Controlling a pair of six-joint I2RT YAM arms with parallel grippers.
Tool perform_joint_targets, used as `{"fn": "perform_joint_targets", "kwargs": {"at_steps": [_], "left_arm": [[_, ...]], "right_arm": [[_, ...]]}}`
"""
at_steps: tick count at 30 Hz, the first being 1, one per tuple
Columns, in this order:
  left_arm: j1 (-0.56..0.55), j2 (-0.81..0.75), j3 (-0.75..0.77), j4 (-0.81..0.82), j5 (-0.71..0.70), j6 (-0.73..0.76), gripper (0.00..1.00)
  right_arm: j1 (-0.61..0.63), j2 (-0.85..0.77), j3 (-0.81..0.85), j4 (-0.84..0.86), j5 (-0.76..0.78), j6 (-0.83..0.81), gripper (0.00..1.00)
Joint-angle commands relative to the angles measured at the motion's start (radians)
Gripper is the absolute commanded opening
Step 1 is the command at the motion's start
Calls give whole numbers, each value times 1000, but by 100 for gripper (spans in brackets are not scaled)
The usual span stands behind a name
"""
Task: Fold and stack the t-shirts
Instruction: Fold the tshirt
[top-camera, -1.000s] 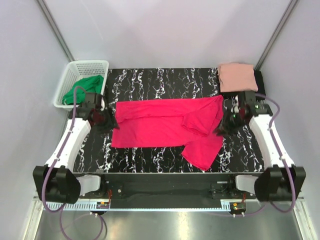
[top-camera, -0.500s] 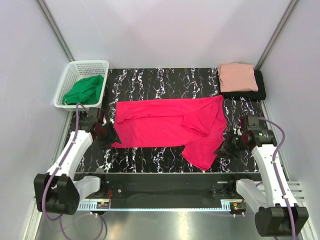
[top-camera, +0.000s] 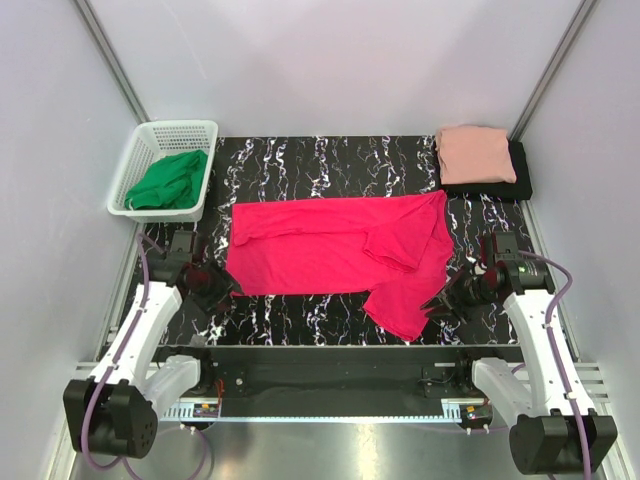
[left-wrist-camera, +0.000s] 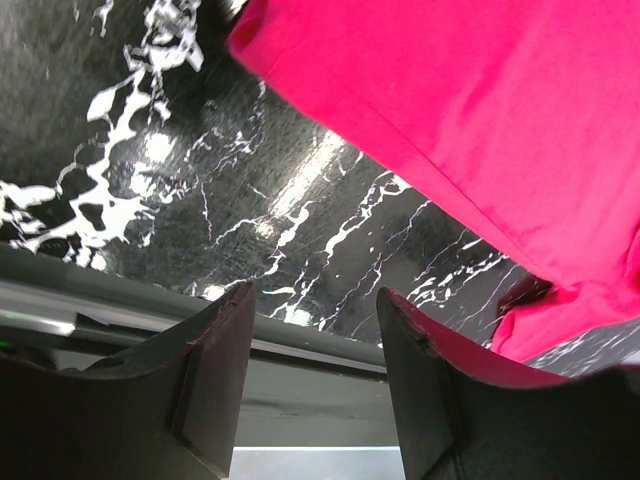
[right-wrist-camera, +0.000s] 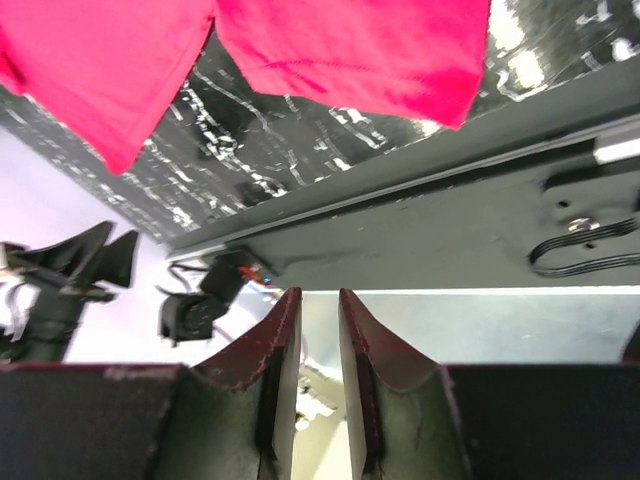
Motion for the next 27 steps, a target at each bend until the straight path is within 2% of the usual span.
{"fn": "perform_joint_targets", "kwargs": {"at_steps": [1, 5, 6, 9, 11, 14, 17, 19, 20, 23, 27], "left_arm": [[4, 13, -21, 18, -2, -98, 56], [4, 10, -33, 47, -1, -164, 55], [4, 7, -33, 50, -10, -169, 55], [4, 7, -32, 58, -19, -176, 55], [4, 21, -21, 59, -13, -167, 55], [4, 36, -3, 59, -2, -143, 54], [4, 32, 4, 61, -8, -127, 54], [4, 35, 5, 64, -5, -116, 54], [4, 39, 10, 66, -5, -103, 54], [4, 42, 13, 64, -5, -90, 53], [4, 53, 19, 69, -16, -64, 53]], "right_arm": [[2, -11, 23, 13, -74, 78, 29], [2, -49, 8, 12, -87, 167, 31], [2, -61, 3, 15, -82, 188, 35], [2, -40, -44, 58, -112, 271, 35], [2, -5, -61, 56, -153, 285, 32], [2, 87, 23, -11, -76, 189, 30], [4, 176, 107, -74, 91, 83, 32], [4, 239, 114, -77, 123, 9, 32], [2, 263, 114, -79, 125, -18, 29], [10, 349, 126, -117, 223, -117, 27], [30, 425, 143, -166, 211, -175, 28]]}}
